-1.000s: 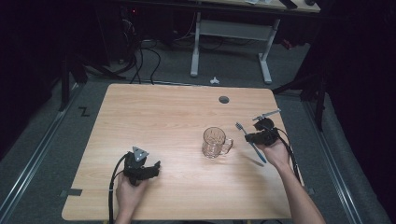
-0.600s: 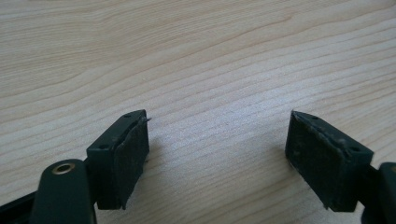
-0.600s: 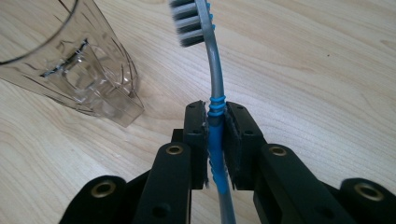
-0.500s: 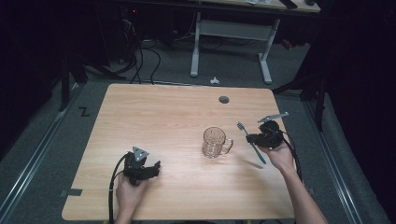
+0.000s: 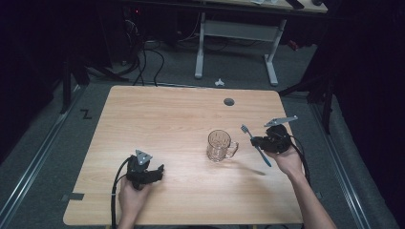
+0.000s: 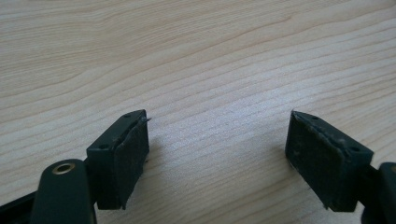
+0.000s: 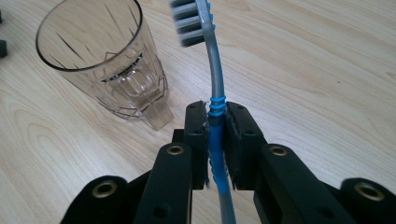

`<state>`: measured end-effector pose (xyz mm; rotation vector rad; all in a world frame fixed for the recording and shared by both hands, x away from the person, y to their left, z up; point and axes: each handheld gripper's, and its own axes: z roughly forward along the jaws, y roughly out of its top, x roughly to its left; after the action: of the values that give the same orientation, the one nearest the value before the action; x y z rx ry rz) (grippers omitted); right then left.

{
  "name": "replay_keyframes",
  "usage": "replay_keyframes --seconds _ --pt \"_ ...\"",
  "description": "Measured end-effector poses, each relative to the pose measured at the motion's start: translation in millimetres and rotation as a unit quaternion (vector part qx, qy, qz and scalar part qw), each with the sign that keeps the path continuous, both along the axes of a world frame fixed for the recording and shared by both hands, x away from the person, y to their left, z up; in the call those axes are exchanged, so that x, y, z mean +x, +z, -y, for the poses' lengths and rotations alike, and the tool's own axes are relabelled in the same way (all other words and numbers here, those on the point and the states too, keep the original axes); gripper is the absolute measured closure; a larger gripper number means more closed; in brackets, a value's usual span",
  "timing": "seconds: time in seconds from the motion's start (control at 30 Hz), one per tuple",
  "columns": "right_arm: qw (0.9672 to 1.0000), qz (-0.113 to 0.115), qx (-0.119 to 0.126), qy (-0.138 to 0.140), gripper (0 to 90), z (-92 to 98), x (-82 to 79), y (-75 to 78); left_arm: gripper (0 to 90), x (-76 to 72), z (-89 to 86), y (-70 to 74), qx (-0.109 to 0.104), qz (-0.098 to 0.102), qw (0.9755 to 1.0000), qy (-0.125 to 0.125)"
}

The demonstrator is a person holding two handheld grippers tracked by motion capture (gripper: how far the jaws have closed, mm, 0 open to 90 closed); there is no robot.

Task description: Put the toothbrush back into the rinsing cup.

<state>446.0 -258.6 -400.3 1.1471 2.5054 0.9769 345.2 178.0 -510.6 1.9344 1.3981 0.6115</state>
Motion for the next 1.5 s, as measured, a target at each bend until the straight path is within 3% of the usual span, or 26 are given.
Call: replay_keyframes --seconds 0.23,0.5,0.7,0.9,1.3,1.5 --pt "0.9998 0.021 -0.001 0.006 80.2 -4.3 -7.9 4.5 22.1 0.0 0.0 0.0 0.000 0.000 1.0000 0.000" --pt "0.9986 0.043 0.028 0.016 80.2 -6.1 -16.5 11.8 22.1 0.0 0.0 0.0 0.000 0.000 1.0000 0.000" --pt "0.9962 0.054 0.063 0.024 80.2 -5.0 -20.1 17.8 22.1 0.0 0.0 0.0 0.000 0.000 1.0000 0.000" --pt "0.9918 0.076 0.099 0.029 80.2 -4.8 -24.2 24.2 22.1 0.0 0.0 0.1 0.000 0.000 1.0000 0.000" --pt "0.9863 0.072 0.144 0.035 80.2 -9.9 -19.3 27.5 22.1 0.0 0.0 0.0 0.000 0.000 1.0000 0.000" --pt "0.9851 0.084 0.144 0.041 80.2 -16.9 -19.1 31.7 22.1 0.0 0.0 0.0 0.000 0.000 1.0000 0.000"
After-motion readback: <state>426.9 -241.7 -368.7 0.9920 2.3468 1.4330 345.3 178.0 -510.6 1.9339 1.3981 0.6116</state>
